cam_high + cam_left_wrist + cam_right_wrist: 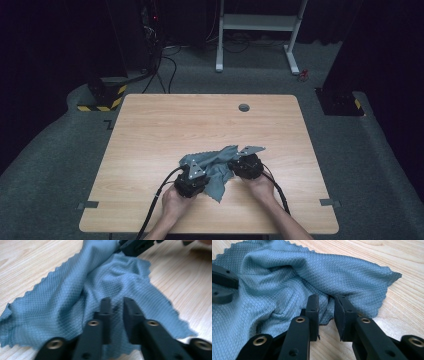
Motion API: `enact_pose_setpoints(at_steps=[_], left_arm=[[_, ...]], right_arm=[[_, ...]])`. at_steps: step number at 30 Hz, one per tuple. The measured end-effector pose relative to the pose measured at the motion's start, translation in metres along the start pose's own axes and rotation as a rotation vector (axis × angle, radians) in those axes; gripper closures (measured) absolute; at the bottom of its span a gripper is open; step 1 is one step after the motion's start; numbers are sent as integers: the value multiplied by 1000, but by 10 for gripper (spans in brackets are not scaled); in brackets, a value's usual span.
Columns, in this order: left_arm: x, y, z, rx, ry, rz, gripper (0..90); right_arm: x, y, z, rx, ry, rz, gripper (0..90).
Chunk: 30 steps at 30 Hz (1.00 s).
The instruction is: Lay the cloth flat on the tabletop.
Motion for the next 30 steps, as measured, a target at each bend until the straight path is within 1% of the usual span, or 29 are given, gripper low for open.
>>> enact_pose_setpoints(at_steps=[2, 3, 5, 6, 8, 11, 12, 13, 14, 15, 16, 17, 18, 19, 20, 21, 22, 23, 24, 27, 28, 29, 30], left_arm=[[1, -3, -1, -14, -16, 4, 887], [2, -3, -2, -11, -18, 3, 898], [6, -6, -3, -16, -17, 13, 900], [6, -6, -3, -16, -17, 13, 900], [12, -12, -6, -7, -15, 23, 900], [16, -12, -7, 0, 0, 22, 897], [19, -10, -6, 7, 25, -2, 786], [19, -8, -5, 15, 26, -12, 722], [19, -8, -5, 15, 26, -12, 662], [16, -4, -5, 8, 16, -12, 640], [13, -2, -5, 6, 12, -11, 625], [10, 1, -6, 9, 7, -22, 613], [10, 1, -6, 9, 7, -22, 600], [8, 6, -6, 2, 1, -21, 600], [7, 16, -5, -15, 8, -29, 569], [7, 23, -4, -26, 15, -31, 564], [7, 23, -4, -26, 15, -31, 555], [7, 29, -3, -40, 19, -31, 555], [4, 34, -2, -38, 14, -48, 540], [-7, 36, -3, -25, -23, -57, 526], [-7, 36, -3, -25, -23, -57, 521], [-10, 36, -4, -17, -32, -61, 521], [-14, 37, -5, -21, -42, -57, 517]], right_arm=[[-2, 0, -1, -3, -19, 12, 776], [-3, 0, -1, 6, -21, 16, 807], [-4, -4, -1, 20, -31, 26, 880], [-4, -5, -1, 34, -33, 27, 895], [-5, -7, 1, 44, -36, 30, 899], [-5, -10, 3, 47, -35, 35, 898], [-5, -10, 5, 43, -25, 37, 887], [-5, -10, 6, 41, -21, 36, 867], [-5, -10, 6, 41, -21, 36, 867], [-4, -9, 7, 31, -5, 38, 818], [-3, -9, 7, 21, -4, 42, 808], [-1, -9, 7, 8, 0, 44, 796], [-1, -9, 7, 8, 0, 44, 796], [1, -8, 7, 4, 9, 49, 785], [6, -8, 6, -1, 16, 52, 775], [7, -8, 5, 4, 17, 52, 773], [7, -8, 5, 4, 17, 52, 773], [8, -8, 4, 7, 14, 52, 771], [8, -9, 2, 18, 4, 55, 764], [5, -12, 0, 22, -10, 51, 759], [3, -12, 0, 30, -13, 49, 759], [3, -12, 0, 30, -13, 49, 759], [0, -13, -1, 50, -18, 40, 753]])
Point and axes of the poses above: each handheld gripper's, and its own axes: x roughly backward along the jaws, z roughly out of its top, y roughly to its right, the point moved 4 cm from there along -x, roughly forward along the jaws, and after that the axes turned 6 degrees about -z, right-handed, at the moved point
